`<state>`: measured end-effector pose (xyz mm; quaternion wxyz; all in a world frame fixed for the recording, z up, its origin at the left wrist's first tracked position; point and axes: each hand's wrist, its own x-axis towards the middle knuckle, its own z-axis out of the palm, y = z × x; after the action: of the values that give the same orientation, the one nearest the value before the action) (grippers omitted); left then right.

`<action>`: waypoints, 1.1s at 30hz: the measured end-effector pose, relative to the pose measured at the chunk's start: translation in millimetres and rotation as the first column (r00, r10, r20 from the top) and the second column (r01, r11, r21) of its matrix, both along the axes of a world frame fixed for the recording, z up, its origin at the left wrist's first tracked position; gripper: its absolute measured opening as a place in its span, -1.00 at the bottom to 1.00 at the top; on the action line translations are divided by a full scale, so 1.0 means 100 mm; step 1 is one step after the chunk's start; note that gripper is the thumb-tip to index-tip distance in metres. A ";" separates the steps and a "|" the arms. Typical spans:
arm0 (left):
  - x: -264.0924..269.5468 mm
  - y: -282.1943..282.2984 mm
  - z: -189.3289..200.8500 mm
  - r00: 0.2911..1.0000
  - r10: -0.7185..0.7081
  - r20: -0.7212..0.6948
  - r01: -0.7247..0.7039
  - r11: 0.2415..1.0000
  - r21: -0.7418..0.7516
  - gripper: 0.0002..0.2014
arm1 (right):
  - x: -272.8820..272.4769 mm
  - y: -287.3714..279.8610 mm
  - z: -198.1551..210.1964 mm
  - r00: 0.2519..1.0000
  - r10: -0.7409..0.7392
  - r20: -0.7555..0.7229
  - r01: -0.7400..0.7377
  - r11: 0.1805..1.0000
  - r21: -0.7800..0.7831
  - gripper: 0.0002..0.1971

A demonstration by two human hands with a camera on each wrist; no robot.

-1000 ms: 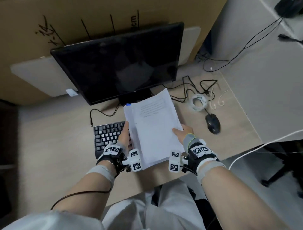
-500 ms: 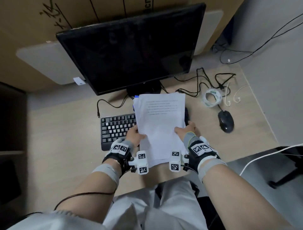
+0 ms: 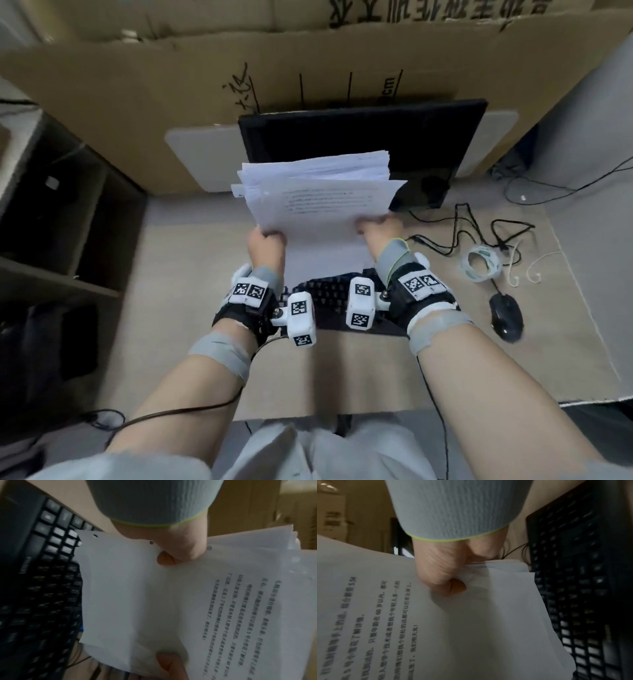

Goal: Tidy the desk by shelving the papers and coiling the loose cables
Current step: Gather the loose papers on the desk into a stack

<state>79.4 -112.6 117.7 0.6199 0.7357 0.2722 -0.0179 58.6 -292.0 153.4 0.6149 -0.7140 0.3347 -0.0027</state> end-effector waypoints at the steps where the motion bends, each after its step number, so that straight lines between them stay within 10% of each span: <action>1: 0.03 0.08 0.04 0.999 0.031 0.026 -0.031 0.999 0.012 -0.84 | 0.07 0.07 0.04 0.998 0.011 0.054 -0.012 1.000 0.025 -0.77; 20: -0.52 1.72 0.10 0.744 0.667 0.047 -0.668 0.744 0.012 -0.80 | 0.39 2.01 0.02 0.844 0.532 0.074 -0.536 0.830 0.151 -0.93; 26: -0.66 2.05 -0.31 0.794 0.587 -0.162 -0.559 0.808 0.186 -0.73 | 0.44 2.37 -0.33 0.888 0.459 -0.037 -0.414 0.830 0.375 -0.76; 33: -0.54 2.32 -0.58 0.828 0.499 -0.256 -0.447 0.863 0.237 -0.78 | 0.50 2.52 -0.75 0.777 0.570 -0.266 -0.574 0.816 0.074 -0.92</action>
<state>24.9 119.3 59.4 0.4908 0.6820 0.5403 0.0447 108.9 -40.0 78.5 0.5297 -0.7784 0.1846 0.2817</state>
